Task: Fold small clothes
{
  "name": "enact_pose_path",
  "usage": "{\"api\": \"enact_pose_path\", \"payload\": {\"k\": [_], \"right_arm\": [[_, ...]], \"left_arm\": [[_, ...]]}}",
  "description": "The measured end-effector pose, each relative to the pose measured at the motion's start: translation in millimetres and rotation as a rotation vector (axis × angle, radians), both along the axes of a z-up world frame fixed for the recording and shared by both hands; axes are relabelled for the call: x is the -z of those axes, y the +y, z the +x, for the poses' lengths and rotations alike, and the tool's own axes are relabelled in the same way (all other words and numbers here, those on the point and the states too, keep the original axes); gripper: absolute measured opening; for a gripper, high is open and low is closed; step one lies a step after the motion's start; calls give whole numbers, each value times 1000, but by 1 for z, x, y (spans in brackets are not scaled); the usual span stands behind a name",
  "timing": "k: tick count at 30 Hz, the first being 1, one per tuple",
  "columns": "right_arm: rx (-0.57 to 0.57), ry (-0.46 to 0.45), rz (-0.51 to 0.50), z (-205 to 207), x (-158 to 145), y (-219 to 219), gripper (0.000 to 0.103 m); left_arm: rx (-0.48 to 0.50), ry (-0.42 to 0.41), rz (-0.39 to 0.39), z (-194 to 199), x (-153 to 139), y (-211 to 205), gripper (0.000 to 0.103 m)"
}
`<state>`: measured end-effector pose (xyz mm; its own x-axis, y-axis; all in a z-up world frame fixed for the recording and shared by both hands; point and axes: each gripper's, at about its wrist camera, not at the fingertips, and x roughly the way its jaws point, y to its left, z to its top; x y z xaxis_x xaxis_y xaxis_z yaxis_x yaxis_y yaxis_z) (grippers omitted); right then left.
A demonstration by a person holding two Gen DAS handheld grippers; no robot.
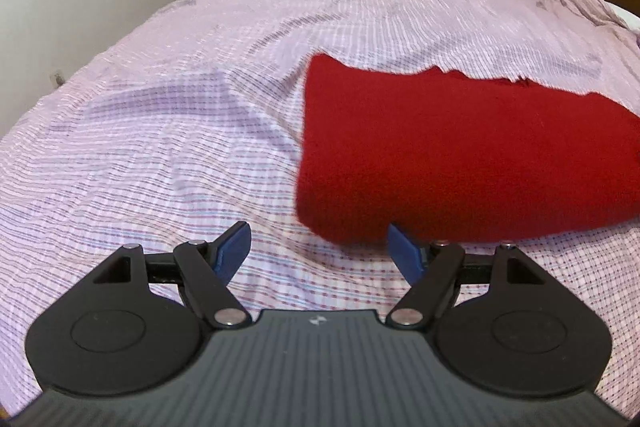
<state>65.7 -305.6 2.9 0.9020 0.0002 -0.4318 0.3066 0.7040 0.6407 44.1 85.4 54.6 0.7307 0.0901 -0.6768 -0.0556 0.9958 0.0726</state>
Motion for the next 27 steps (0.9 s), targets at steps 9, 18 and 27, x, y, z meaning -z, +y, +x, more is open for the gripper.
{"api": "enact_pose_path", "payload": {"k": [9,18,27], "right_arm": [[-98,-114,-204,7,-51,36,23],[-241,-224,-414,8,-89,89,23],[-373,-242,-489,27,-95,157,23]], "left_arm": [[-31,-15,-3,-6,-6,18,79],[-51,-17,-21,-10,-5,29,79],[-84,-27,-66,-20,-6,49,79]]}}
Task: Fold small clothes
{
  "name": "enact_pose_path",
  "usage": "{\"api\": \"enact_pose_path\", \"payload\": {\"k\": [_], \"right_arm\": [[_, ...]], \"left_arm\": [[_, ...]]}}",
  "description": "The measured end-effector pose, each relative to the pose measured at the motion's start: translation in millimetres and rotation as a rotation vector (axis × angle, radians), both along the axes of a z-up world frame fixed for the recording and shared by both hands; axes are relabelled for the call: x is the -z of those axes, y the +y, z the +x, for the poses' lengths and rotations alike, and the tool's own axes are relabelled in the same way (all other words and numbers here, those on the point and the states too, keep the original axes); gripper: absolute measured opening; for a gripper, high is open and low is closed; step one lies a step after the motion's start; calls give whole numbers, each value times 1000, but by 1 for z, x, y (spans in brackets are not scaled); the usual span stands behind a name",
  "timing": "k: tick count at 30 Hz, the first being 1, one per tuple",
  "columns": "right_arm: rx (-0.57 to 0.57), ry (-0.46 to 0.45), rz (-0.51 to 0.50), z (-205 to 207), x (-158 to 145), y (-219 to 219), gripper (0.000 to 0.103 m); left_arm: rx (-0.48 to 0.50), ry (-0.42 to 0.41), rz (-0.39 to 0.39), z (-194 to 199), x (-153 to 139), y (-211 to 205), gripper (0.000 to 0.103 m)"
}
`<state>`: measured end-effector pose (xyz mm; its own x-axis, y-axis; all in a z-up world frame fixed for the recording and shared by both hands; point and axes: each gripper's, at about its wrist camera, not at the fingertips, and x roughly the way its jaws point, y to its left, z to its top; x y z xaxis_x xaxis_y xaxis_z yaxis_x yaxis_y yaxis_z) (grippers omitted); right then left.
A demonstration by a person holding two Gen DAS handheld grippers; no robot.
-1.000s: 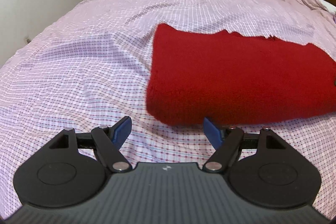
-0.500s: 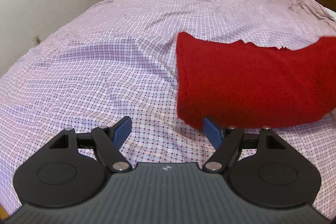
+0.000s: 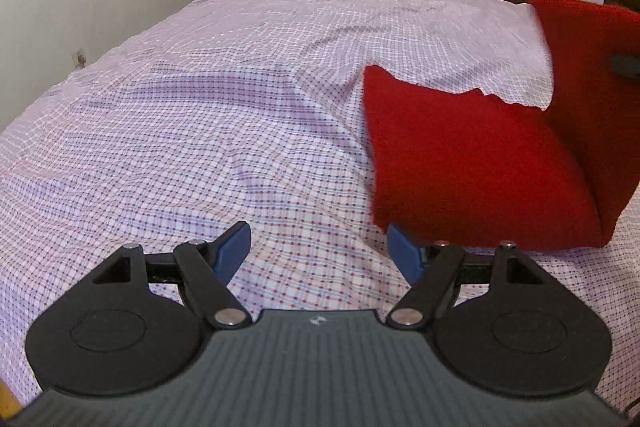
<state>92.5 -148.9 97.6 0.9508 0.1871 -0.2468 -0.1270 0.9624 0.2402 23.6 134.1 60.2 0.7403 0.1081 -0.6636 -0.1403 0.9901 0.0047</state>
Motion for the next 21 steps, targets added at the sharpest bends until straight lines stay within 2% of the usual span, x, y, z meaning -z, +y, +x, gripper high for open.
{"api": "enact_pose_path", "payload": {"k": [4,8,13,16,18,21], "right_arm": [[-77,48,-42,9,13,29,23],[-141,122,-136,17,36,58,23],[-164,106,-204,8,48,67,23],[-143,103,-179,7,41,64,23],[-110,95,-120,12,33,59,23],[-79,28,-75,11,17,60,23]], "left_arm": [[-15,-4,-5,-3,1,9,79],[-31,2,-21,-4,5,18,79],[-45,12,-29,-6,10,28,79],[-55,16,-40,-5,12,35,79],[-60,13,-48,-5,12,39,79],[-68,4,-57,-7,8,47,79]]}}
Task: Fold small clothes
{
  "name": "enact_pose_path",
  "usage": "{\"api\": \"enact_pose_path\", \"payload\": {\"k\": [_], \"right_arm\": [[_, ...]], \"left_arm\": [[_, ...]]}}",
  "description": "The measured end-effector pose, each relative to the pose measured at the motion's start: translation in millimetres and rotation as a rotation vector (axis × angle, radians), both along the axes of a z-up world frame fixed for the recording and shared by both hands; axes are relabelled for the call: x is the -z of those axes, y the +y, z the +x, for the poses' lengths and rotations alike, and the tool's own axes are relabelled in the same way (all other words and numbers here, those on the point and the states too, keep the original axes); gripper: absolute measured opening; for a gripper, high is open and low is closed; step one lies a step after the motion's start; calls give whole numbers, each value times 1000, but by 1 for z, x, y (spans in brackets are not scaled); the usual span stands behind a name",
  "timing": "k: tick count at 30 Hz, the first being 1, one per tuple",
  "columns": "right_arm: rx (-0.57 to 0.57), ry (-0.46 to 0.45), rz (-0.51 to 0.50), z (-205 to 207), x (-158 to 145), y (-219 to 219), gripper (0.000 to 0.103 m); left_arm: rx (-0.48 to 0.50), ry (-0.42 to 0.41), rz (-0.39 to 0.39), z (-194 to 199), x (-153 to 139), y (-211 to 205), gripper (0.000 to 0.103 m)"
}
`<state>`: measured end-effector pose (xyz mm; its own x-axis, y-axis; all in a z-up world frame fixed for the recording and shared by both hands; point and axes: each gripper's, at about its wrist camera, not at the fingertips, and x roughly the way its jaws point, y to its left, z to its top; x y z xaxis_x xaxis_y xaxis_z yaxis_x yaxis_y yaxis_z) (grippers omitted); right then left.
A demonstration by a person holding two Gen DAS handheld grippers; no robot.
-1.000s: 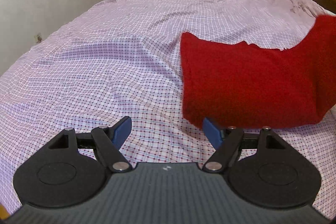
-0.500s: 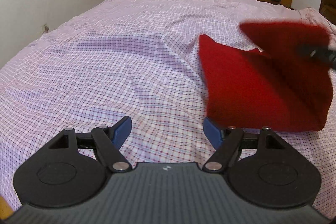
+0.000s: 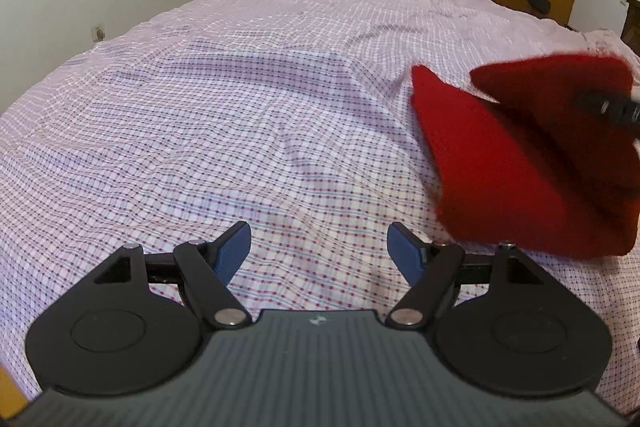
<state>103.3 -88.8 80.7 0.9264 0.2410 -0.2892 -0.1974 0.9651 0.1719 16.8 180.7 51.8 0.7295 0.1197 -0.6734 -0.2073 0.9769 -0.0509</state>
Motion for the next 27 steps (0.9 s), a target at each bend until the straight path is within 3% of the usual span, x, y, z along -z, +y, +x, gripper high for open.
{"api": "enact_pose_path", "payload": {"k": [3,6,8,11,16,19,27], "right_arm": [[-25,-62,10,-7,-14,9,23],[-106,-90,-69,-20,-10,30,23],[-162,-59,-125,-25,4,43,23],[-225,55,-145,-25,31,53,23],[-229,60,-160,-41,32,50,30],[-248,77,-119,-50,23,42,38],[-241,112,23,-73,5,7,39]], "left_arm": [[-11,-6,-12,-2,-3,9,79],[-33,-8,-43,-3,-6,19,79],[-47,-5,-57,-3,-6,25,79],[-58,2,-70,-6,-5,31,79],[-52,13,-85,-10,1,36,79],[-51,6,-86,-12,-1,36,79],[-37,-18,-104,-14,-13,31,79]]}}
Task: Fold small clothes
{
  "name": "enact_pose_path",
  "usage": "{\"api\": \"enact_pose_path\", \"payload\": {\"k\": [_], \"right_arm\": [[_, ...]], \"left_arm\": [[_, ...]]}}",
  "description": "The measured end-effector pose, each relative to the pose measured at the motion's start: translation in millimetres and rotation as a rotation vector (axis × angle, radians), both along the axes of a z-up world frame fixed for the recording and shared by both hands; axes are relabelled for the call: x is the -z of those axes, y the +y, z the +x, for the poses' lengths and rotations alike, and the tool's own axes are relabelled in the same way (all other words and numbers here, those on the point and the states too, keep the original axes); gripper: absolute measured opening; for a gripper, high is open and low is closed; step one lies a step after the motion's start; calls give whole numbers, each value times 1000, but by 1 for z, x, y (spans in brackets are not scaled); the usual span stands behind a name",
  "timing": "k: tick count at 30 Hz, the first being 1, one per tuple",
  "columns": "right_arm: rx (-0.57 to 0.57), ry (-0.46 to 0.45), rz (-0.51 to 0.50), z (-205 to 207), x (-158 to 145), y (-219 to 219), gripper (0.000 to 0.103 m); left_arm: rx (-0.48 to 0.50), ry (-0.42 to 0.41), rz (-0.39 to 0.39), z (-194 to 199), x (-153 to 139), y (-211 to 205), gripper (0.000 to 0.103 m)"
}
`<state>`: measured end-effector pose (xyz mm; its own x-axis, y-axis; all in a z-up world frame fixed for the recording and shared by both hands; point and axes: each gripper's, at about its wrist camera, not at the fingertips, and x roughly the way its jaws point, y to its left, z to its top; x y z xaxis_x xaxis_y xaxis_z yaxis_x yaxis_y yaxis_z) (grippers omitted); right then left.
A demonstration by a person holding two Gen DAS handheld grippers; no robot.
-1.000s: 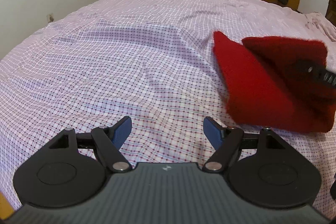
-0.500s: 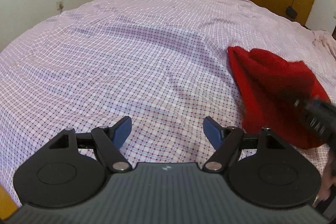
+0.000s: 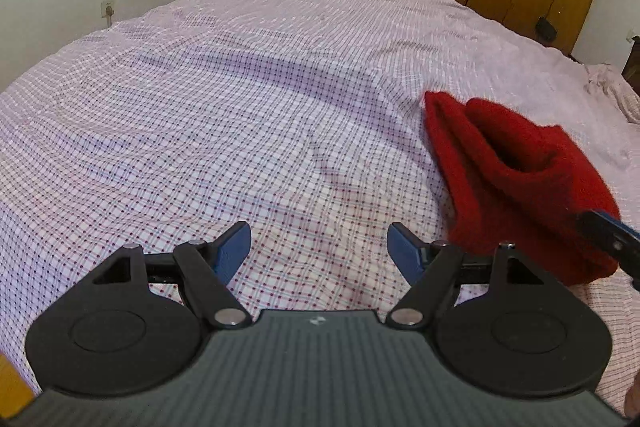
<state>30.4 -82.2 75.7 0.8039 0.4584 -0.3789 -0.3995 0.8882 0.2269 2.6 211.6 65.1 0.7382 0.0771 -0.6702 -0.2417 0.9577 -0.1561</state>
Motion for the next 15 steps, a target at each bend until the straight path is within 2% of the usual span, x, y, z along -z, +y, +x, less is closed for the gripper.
{"api": "enact_pose_path", "payload": {"k": [6,9,15], "right_arm": [[85,30,94,-12,-5,-33,40],[156,31,139,-16,-3,-50,57],[250,80,222,-12,7,-78,57]], "left_arm": [[26,-18,-27,8,-18,-4,79],[46,-34,-4,14,-32,-12,79],[117,-56,26,41,-57,-35,79]]}}
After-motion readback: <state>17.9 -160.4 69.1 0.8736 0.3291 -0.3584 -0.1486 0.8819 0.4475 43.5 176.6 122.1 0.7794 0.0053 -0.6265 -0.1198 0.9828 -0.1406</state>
